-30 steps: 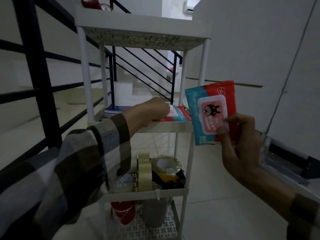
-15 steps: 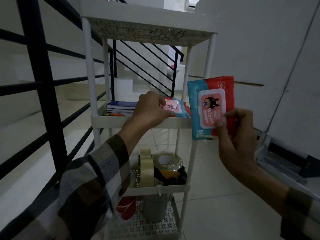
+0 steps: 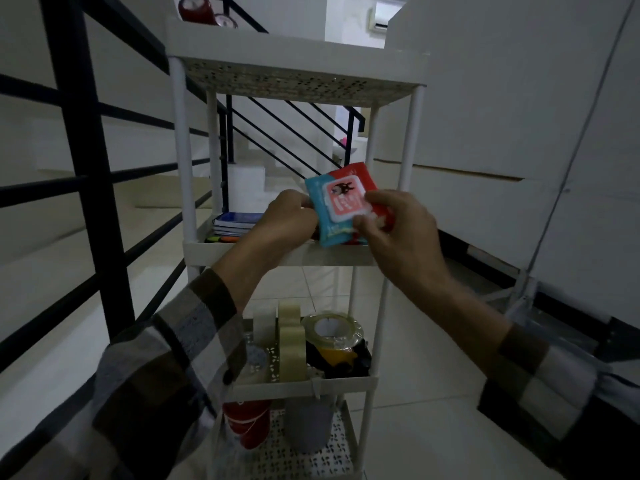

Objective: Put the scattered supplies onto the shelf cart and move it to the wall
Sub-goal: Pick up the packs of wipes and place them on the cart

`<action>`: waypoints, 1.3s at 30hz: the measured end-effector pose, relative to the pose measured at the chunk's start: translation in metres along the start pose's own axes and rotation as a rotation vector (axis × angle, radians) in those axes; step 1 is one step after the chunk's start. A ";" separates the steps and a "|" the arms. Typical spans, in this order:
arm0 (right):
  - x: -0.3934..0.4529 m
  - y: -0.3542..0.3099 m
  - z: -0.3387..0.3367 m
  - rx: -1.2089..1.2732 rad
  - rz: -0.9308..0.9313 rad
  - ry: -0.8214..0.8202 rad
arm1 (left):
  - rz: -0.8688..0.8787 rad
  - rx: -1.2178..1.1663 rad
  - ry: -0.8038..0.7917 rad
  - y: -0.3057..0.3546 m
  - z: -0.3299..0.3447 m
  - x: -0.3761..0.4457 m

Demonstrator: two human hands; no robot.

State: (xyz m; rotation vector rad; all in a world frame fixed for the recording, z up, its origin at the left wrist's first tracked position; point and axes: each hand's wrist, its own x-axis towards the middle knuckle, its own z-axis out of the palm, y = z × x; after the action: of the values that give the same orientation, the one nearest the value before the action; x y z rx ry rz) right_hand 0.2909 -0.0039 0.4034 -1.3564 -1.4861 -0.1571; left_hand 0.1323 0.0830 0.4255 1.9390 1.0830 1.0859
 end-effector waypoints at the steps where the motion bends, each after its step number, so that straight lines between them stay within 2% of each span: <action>1: 0.005 -0.005 0.004 -0.002 0.018 -0.035 | -0.001 0.044 0.029 0.001 0.000 -0.001; 3: 0.014 -0.011 0.012 -0.050 0.066 -0.138 | -0.007 0.101 0.018 0.000 0.000 -0.002; 7: 0.011 -0.006 0.018 -0.341 0.058 -0.344 | 0.064 0.230 -0.174 -0.004 0.001 -0.002; 10: -0.002 -0.001 0.017 -0.491 -0.086 -0.269 | 0.117 0.261 -0.187 -0.008 0.003 -0.004; 12: -0.007 0.004 0.010 -0.543 -0.231 -0.135 | 0.166 0.292 -0.153 -0.011 0.006 -0.003; 14: -0.008 0.016 0.002 -0.365 -0.301 0.061 | 0.191 0.303 -0.095 -0.012 0.009 -0.003; 16: -0.007 0.029 -0.006 -0.075 -0.157 0.181 | 0.194 0.300 -0.036 -0.013 0.013 -0.002; 17: -0.006 0.032 -0.009 0.076 -0.006 0.153 | 0.196 0.300 -0.007 -0.013 0.015 -0.002; 19: -0.005 0.038 -0.010 0.348 0.310 -0.011 | 0.193 0.323 0.058 -0.014 0.020 -0.002; 20: -0.004 0.041 -0.010 0.419 0.390 -0.086 | 0.189 0.351 0.094 -0.013 0.023 -0.002; 22: -0.002 0.050 -0.006 0.438 0.398 -0.180 | 0.182 0.410 0.166 -0.013 0.031 -0.001; 25: 0.003 0.051 -0.002 0.538 0.402 -0.211 | 0.195 0.475 0.243 -0.011 0.039 -0.003; 29: 0.015 0.055 -0.003 0.592 0.426 -0.232 | 0.233 0.543 0.260 -0.011 0.044 -0.004; 39: 0.024 0.058 0.007 0.599 0.423 -0.236 | 0.270 0.488 0.349 -0.011 0.052 -0.006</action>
State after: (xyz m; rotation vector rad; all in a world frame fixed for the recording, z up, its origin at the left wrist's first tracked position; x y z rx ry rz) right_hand 0.3371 0.0358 0.3876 -1.1760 -1.2530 0.6869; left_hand 0.1726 0.0748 0.3910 2.3874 1.4049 1.4510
